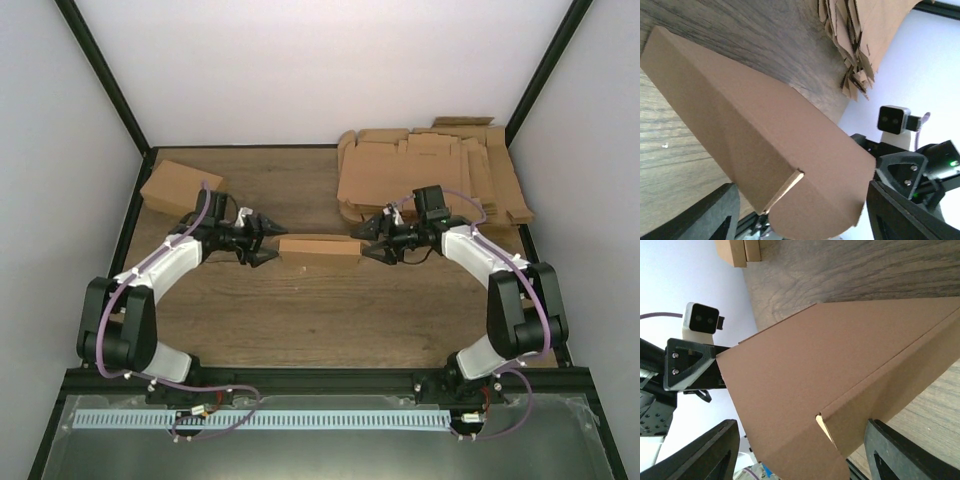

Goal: Fold the paper box

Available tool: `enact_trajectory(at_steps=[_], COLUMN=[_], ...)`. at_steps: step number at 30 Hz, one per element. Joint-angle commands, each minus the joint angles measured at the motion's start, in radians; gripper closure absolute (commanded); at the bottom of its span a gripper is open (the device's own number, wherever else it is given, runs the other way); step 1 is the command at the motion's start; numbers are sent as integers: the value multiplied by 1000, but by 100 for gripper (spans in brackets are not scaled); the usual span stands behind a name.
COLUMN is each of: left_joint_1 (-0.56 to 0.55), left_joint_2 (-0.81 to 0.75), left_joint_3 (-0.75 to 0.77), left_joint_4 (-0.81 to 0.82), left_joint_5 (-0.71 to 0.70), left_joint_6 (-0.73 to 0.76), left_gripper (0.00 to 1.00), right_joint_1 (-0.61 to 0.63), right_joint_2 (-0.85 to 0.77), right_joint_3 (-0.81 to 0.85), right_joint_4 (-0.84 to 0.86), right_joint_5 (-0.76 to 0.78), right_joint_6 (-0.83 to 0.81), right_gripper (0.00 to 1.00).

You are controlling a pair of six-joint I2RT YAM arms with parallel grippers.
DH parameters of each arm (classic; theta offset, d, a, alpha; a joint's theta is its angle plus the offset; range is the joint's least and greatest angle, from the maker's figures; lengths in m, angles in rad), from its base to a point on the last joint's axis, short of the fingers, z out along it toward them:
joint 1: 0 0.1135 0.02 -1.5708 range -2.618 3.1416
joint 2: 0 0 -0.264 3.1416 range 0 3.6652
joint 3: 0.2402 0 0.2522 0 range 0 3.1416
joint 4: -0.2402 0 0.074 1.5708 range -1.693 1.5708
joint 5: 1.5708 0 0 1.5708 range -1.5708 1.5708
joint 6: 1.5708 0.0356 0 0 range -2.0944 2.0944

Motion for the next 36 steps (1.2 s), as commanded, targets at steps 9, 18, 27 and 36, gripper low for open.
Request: enact_trajectory(at_steps=[9,18,27,36], left_joint_1=[2,12,-6,-88], left_joint_2=[33,-53,-183,-204], left_joint_3=[100,113,13,-181], left_joint_4=[-104,-116,-157,-99], left_joint_5=[-52,-140,-297,-233], left_joint_6=[160,235,492,573], left_gripper=[14,8,14,26], right_joint_1=[-10,36,281,324], right_joint_2=[14,-203,-448,-175], right_joint_3=[171,202,-13,105], right_joint_4=[-171,-176,197,39], right_joint_5=[214,373,528,444], right_joint_6=[-276,-584,-628,-727], right_gripper=[15,3,0,2])
